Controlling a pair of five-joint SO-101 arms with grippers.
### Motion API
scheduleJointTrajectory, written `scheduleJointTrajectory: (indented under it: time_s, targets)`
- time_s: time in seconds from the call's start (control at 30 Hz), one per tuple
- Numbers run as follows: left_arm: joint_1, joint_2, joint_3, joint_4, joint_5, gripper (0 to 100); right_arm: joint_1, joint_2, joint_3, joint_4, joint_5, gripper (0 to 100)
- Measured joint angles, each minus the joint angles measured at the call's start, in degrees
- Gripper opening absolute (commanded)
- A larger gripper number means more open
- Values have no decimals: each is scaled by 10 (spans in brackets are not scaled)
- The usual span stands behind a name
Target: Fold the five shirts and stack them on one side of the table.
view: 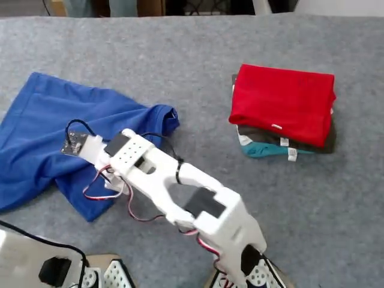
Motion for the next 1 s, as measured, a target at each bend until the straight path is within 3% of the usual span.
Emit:
scheduleJointTrajectory:
  time_s: [0.03,0.23,0.47,0.67,0.87,1.0]
  targets:
    - [0,0,0,-4,0,181,10,10,-18,4,0,8]
    - [0,0,2,-6,0,181,83,56,-118,89,29,14]
    - [18,0,4,-6,0,181,174,84,-193,233,226,15]
    - [34,0,4,-6,0,181,230,98,-218,302,328,25]
    - [35,0,4,-6,0,181,234,98,-219,309,325,263]
    - [35,0,4,-6,-3,181,234,77,-219,329,325,289]
